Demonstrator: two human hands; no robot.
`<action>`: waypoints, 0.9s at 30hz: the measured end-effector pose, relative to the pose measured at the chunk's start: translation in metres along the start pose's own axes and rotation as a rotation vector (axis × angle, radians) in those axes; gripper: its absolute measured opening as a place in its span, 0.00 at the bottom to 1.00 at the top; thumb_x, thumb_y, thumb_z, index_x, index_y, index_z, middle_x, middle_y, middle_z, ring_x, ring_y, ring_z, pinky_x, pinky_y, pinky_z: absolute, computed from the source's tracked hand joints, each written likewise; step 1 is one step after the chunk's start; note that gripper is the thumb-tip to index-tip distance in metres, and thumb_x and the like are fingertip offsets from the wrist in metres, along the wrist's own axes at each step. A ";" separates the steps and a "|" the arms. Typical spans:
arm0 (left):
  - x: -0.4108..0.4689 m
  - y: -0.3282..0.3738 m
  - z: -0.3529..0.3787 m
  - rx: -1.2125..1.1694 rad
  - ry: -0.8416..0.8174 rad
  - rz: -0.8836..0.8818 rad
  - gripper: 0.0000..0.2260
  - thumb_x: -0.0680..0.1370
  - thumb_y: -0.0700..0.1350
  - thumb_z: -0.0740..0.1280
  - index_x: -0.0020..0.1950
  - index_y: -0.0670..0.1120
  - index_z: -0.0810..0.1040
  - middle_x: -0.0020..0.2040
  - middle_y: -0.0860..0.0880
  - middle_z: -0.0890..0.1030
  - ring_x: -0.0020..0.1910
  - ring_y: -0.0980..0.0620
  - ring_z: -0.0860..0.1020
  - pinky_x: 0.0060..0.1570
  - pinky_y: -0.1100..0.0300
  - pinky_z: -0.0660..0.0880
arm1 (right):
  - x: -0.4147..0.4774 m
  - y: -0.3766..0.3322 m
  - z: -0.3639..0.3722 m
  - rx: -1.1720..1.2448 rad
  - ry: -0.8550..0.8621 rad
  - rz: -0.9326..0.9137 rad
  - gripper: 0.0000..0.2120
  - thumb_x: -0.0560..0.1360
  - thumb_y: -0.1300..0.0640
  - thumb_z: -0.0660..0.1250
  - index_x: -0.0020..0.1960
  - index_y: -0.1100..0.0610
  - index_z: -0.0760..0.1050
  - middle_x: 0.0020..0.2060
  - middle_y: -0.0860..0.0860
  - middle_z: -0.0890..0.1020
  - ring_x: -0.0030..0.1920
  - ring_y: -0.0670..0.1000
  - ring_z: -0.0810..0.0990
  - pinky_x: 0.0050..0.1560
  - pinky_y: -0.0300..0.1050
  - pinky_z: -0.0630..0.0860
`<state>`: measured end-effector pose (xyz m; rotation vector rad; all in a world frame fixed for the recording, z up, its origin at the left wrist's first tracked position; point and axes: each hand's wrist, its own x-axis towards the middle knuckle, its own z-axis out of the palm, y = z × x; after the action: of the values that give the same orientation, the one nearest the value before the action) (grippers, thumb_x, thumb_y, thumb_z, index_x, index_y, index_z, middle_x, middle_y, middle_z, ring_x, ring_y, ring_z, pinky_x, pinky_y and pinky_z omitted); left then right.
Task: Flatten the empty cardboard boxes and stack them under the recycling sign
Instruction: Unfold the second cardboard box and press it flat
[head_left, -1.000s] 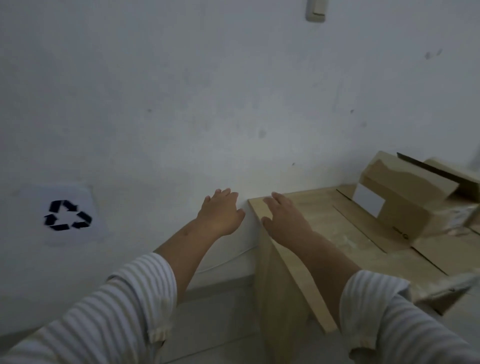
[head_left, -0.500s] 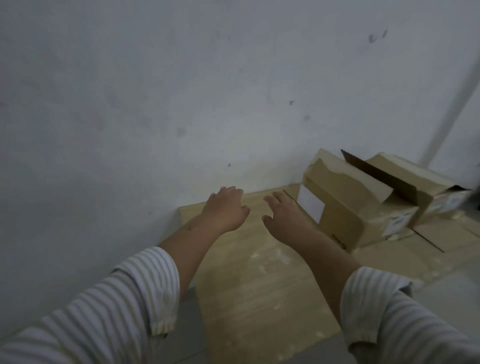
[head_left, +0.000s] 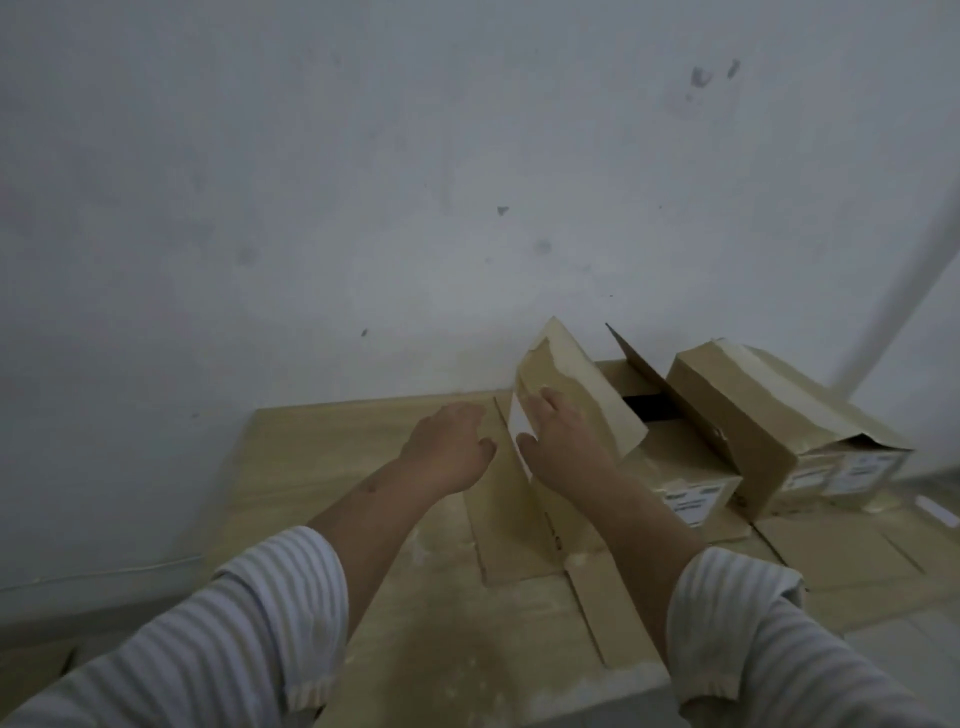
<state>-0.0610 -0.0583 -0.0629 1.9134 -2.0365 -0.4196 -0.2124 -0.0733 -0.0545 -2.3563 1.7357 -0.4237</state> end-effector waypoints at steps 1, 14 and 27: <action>0.008 0.008 0.005 -0.005 0.011 0.003 0.25 0.80 0.52 0.60 0.75 0.46 0.64 0.76 0.46 0.65 0.74 0.46 0.64 0.72 0.51 0.63 | 0.005 0.011 -0.002 -0.003 0.002 -0.005 0.26 0.78 0.55 0.58 0.75 0.56 0.58 0.76 0.55 0.57 0.75 0.56 0.55 0.71 0.52 0.59; 0.107 0.131 0.045 -0.060 0.049 0.103 0.22 0.82 0.52 0.56 0.73 0.44 0.67 0.71 0.46 0.70 0.70 0.45 0.68 0.64 0.54 0.67 | 0.061 0.156 -0.059 0.005 0.145 0.063 0.20 0.80 0.56 0.57 0.70 0.60 0.65 0.72 0.57 0.64 0.72 0.57 0.62 0.70 0.48 0.63; 0.104 0.178 0.077 -0.049 0.163 -0.211 0.18 0.79 0.43 0.57 0.68 0.41 0.69 0.68 0.45 0.70 0.64 0.46 0.71 0.61 0.52 0.70 | 0.066 0.232 -0.059 0.016 -0.101 -0.010 0.17 0.79 0.61 0.56 0.67 0.58 0.64 0.58 0.59 0.76 0.54 0.61 0.78 0.47 0.50 0.77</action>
<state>-0.2604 -0.1512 -0.0554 2.0679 -1.7159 -0.3459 -0.4230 -0.2046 -0.0632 -2.3334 1.6708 -0.3131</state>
